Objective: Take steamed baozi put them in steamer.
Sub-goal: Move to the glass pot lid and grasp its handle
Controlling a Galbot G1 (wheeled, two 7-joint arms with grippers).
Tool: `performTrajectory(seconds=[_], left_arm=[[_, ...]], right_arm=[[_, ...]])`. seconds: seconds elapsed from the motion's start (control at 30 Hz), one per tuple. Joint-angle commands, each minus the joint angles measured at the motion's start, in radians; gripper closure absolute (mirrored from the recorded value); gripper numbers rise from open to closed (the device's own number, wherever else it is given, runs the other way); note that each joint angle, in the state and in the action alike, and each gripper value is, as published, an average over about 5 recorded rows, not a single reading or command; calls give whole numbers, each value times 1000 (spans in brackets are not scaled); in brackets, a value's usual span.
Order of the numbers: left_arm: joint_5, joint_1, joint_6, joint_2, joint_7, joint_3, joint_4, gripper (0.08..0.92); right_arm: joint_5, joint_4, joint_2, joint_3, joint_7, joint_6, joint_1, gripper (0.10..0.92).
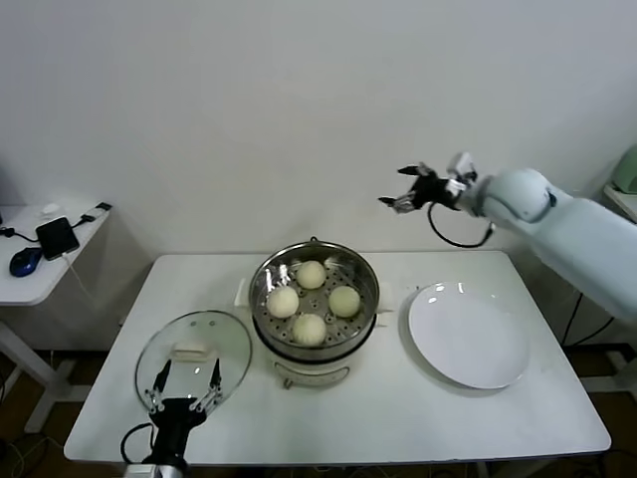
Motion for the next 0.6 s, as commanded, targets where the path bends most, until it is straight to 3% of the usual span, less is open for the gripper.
performTrajectory(seconds=[0.03,0.4,0.6], left_arm=[[2,-27,-4,10,6,-17,1,177],[214,-37,-49,23,-3,-20,47,177],[413,-30,-65,37,-93,-24,66,177]], right_arm=[[-137,112,-26,1138,172,157,-1091,203],[-231,153,331,1253,149,379,-1392,203],[-254,110,425,1202,158,433,-1399,203]])
